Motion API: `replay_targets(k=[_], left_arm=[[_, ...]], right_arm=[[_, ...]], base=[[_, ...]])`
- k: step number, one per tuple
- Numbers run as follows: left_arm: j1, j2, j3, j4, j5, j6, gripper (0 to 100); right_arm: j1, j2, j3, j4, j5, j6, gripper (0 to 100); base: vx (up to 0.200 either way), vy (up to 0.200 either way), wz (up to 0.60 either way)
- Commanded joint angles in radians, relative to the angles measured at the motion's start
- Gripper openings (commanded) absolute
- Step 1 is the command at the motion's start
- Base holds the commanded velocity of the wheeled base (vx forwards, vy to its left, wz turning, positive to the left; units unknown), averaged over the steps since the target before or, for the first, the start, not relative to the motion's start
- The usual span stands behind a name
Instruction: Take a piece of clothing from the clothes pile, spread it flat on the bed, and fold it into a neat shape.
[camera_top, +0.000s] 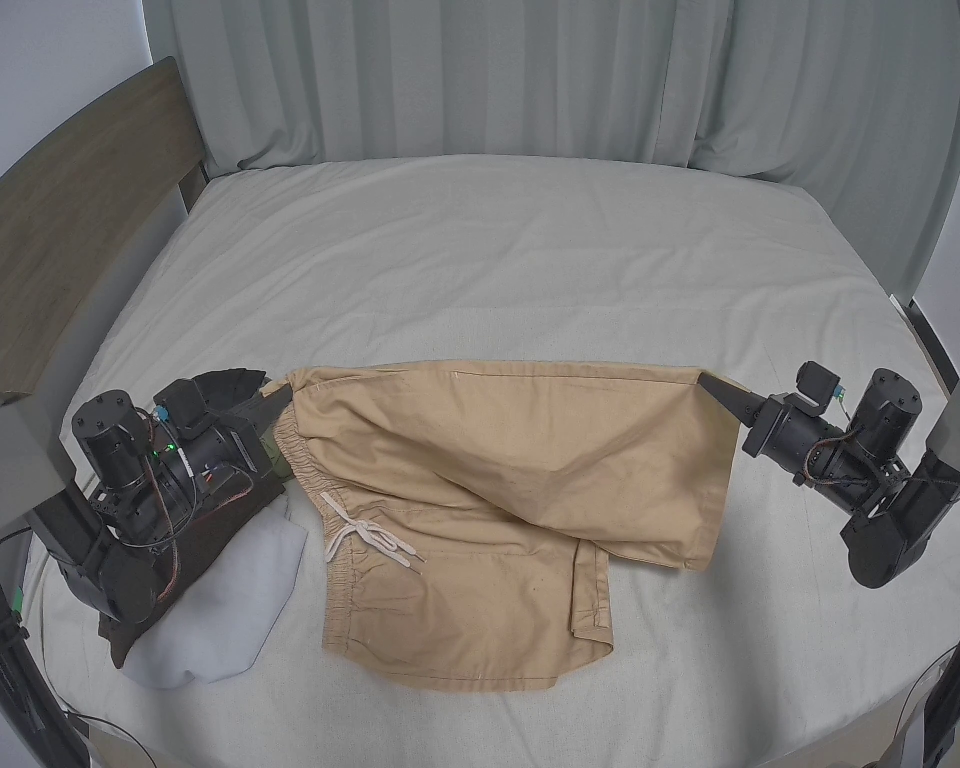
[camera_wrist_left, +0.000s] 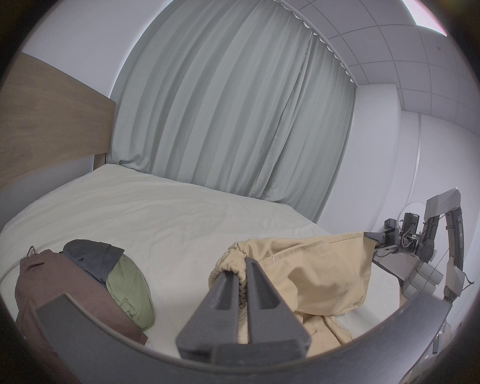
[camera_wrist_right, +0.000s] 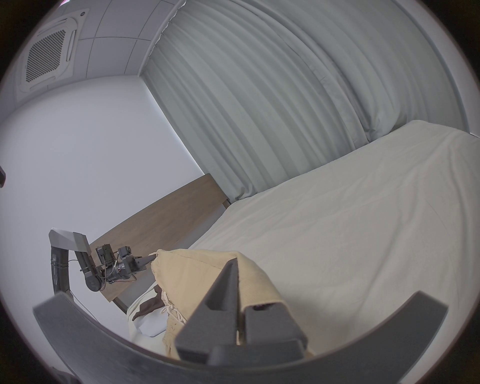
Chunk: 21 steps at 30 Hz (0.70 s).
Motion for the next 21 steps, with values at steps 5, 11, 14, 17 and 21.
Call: replay_targets(k=[5,11,14,17,21], left_arm=[[0.007,0.004,-0.005,-0.004,0.000,0.000,0],[0.015,0.004,-0.006,-0.004,0.000,0.000,0],[0.015,0.004,-0.006,-0.004,0.000,0.000,0],[0.015,0.004,-0.006,-0.004,0.000,0.000,0],[0.015,0.004,-0.005,-0.004,0.000,0.000,0]], right_arm=[[-0.009,0.003,-0.003,-0.001,0.001,0.000,0],[-0.015,0.004,-0.006,-0.001,0.001,0.000,0],[-0.017,0.004,-0.006,-0.001,0.001,0.000,0],[-0.017,0.006,-0.007,-0.001,0.001,0.000,0],[-0.024,0.006,-0.007,-0.001,0.003,0.000,0]], base=[[0.000,0.000,0.00],[0.000,0.000,0.00],[0.000,0.000,0.00],[0.000,0.000,0.00],[0.000,0.000,0.00]])
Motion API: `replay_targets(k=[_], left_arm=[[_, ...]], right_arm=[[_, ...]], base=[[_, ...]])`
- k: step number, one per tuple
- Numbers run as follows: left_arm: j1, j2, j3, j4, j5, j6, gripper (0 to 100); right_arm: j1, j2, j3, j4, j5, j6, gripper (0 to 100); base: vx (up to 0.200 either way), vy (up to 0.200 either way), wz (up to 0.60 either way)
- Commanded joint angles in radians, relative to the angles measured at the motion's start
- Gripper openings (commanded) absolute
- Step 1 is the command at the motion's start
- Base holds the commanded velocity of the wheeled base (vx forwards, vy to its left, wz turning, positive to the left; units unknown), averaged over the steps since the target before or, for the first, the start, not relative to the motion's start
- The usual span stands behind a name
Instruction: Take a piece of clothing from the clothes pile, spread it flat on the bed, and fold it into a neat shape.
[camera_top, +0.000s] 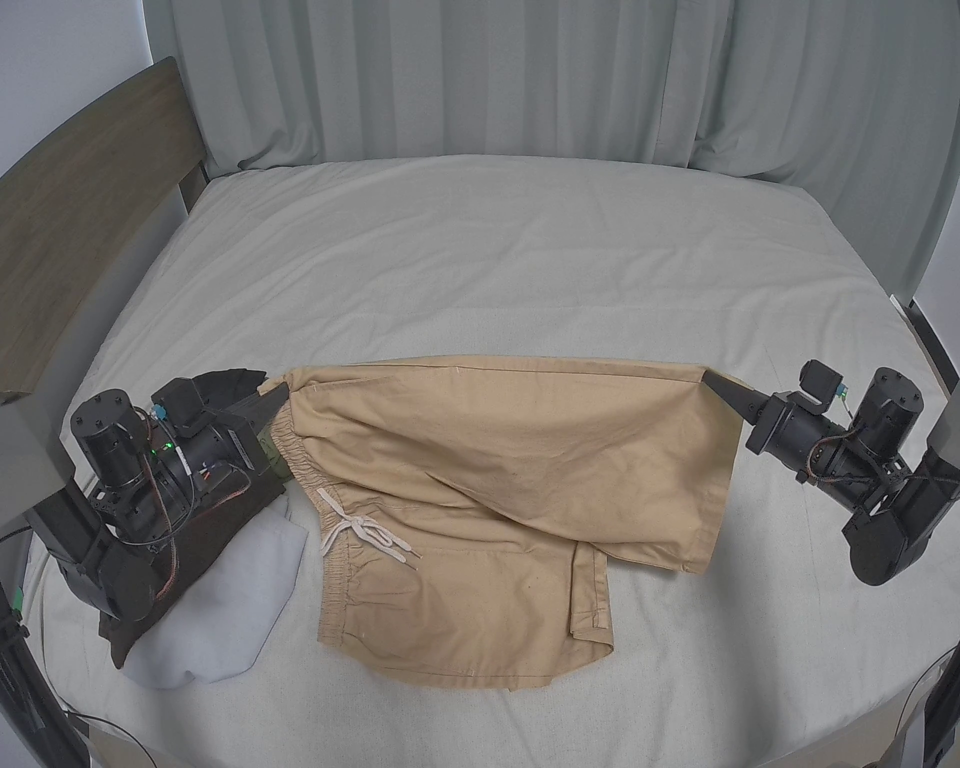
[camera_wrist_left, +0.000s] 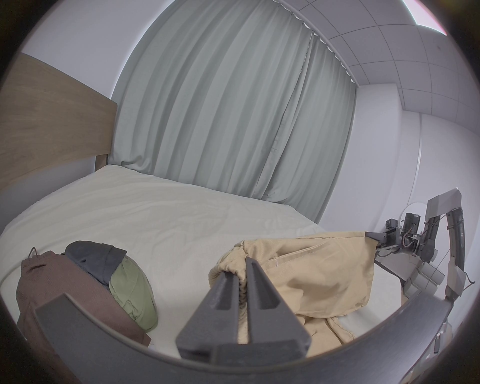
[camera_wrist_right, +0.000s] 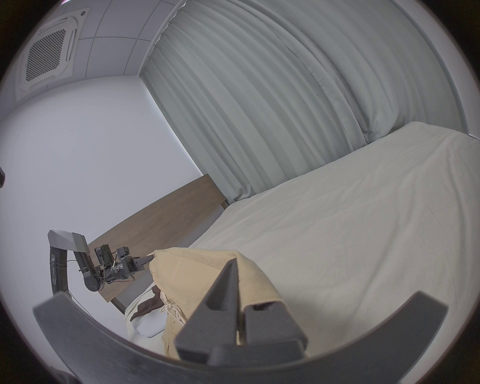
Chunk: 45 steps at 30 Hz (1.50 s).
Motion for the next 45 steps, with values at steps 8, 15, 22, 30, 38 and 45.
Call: replay_targets(k=[8,15,22,30,38,45], left_arm=[[-0.002,0.000,0.001,-0.004,0.000,0.000,0],[-0.002,0.000,0.001,-0.004,0.000,0.000,0],[-0.006,0.000,0.001,-0.004,0.000,0.000,0],[-0.025,-0.003,0.003,-0.004,0.002,0.000,0],[-0.028,0.040,-0.034,-0.004,0.002,-0.005,0],[-0.034,0.109,-0.112,-0.004,0.006,-0.008,0]], right_arm=[[-0.011,0.003,-0.002,-0.001,0.005,0.000,0],[-0.011,0.003,-0.004,-0.001,0.005,0.000,0],[-0.007,0.005,-0.004,-0.001,0.005,0.000,0],[0.005,0.003,-0.014,0.001,0.005,0.000,0],[0.014,0.068,-0.125,0.003,0.005,-0.003,0],[0.016,0.137,-0.212,0.003,0.005,-0.003,0]], base=[[0.000,0.000,0.00],[0.000,0.000,0.00],[0.000,0.000,0.00],[0.000,0.000,0.00],[0.000,0.000,0.00],[0.000,0.000,0.00]])
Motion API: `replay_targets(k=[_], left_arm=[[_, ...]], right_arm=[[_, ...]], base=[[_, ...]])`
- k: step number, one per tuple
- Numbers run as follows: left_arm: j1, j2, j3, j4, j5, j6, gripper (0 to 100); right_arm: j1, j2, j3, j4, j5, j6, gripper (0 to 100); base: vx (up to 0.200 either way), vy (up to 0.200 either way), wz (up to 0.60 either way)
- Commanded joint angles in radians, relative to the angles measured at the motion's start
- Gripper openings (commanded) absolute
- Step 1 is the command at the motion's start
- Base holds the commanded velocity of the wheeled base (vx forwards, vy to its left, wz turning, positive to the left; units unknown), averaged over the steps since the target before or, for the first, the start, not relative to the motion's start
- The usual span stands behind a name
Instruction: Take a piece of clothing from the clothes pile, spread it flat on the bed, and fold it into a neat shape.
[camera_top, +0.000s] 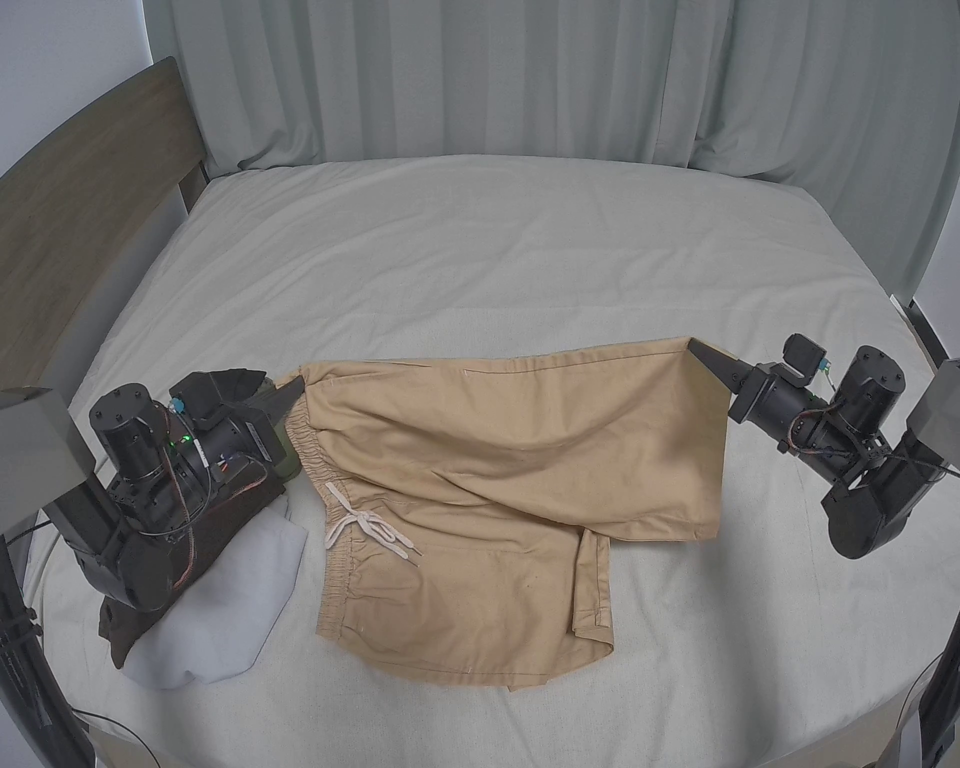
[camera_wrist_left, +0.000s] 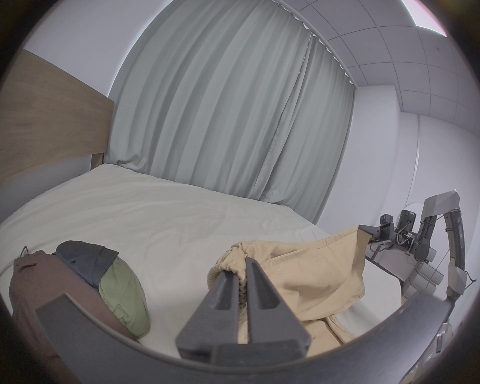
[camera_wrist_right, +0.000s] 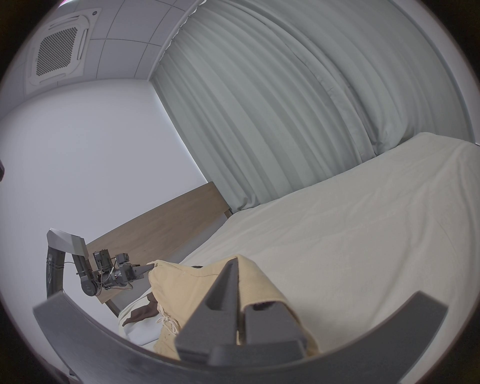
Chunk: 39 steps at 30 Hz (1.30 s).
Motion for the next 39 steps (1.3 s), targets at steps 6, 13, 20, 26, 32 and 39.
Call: replay_targets(k=[6,13,20,26,32,39], left_arm=[[-0.003,0.077,-0.056,-0.004,0.004,-0.026,0],[-0.004,0.107,-0.113,-0.004,0.025,-0.080,0],[-0.006,0.162,-0.193,-0.004,0.087,-0.095,0],[-0.012,0.200,-0.246,-0.004,0.108,-0.096,0],[-0.021,0.249,-0.303,-0.004,0.163,-0.126,0],[-0.036,0.275,-0.351,-0.004,0.188,-0.176,0]], right_arm=[[-0.003,0.109,-0.115,-0.001,0.000,0.003,0],[-0.005,0.172,-0.222,0.001,-0.003,0.004,0],[-0.006,0.218,-0.311,0.002,-0.006,0.004,0],[-0.009,0.273,-0.394,0.002,-0.007,0.006,0],[-0.009,0.322,-0.471,0.002,-0.007,0.023,0],[-0.017,0.376,-0.583,0.005,-0.010,0.089,0]], base=[[0.000,0.000,0.00],[0.000,0.000,0.00],[0.000,0.000,0.00],[0.000,0.000,0.00],[0.000,0.000,0.00],[0.000,0.000,0.00]])
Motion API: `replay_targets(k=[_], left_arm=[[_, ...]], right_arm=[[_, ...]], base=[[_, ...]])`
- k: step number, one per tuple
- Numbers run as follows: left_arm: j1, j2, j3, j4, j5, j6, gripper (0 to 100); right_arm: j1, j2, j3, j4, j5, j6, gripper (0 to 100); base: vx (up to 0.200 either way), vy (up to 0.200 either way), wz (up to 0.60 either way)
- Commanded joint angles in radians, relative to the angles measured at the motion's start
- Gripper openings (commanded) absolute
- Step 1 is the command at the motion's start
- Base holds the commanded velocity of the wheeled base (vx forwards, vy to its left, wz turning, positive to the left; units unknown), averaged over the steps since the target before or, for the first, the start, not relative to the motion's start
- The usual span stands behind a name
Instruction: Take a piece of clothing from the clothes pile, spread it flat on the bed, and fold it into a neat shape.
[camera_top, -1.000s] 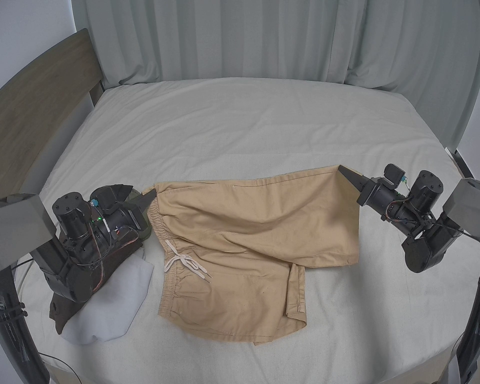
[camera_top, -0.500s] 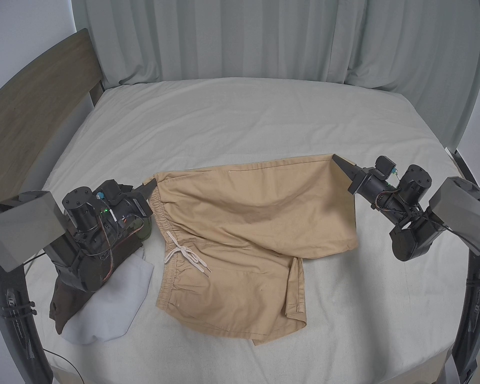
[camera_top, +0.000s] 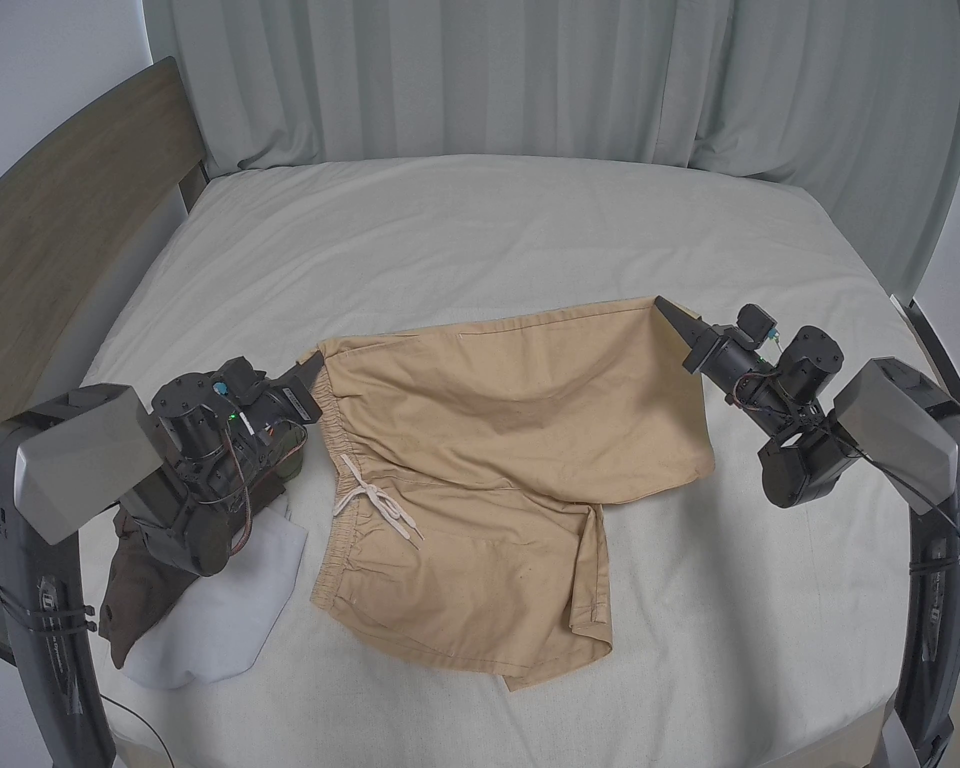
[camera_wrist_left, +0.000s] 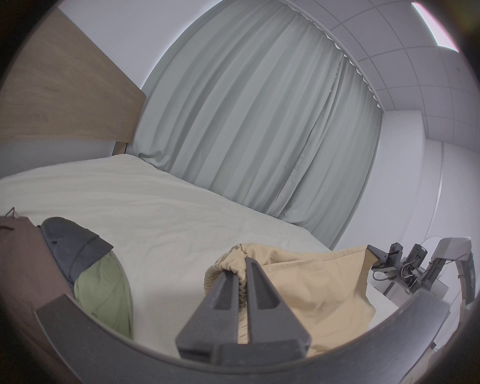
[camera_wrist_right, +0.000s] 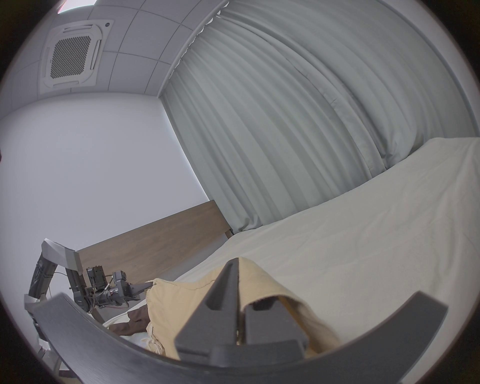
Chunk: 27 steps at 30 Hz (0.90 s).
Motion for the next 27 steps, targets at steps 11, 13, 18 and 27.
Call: replay_targets(k=[11,13,18,27], left_arm=[[-0.008,0.098,-0.107,-0.004,0.042,-0.031,0],[-0.009,0.108,-0.122,-0.004,0.042,-0.035,0],[-0.009,0.121,-0.144,-0.004,0.042,-0.071,0],[-0.008,0.163,-0.175,-0.004,0.042,-0.094,0]], right_arm=[[-0.028,0.163,-0.228,0.047,0.002,0.018,0],[-0.028,0.180,-0.267,0.081,0.002,0.018,0],[-0.026,0.211,-0.351,0.131,0.000,0.018,0],[-0.028,0.258,-0.405,0.150,-0.003,0.018,0]], base=[[0.000,0.000,0.00],[0.000,0.000,0.00],[0.000,0.000,0.00],[0.000,0.000,0.00]])
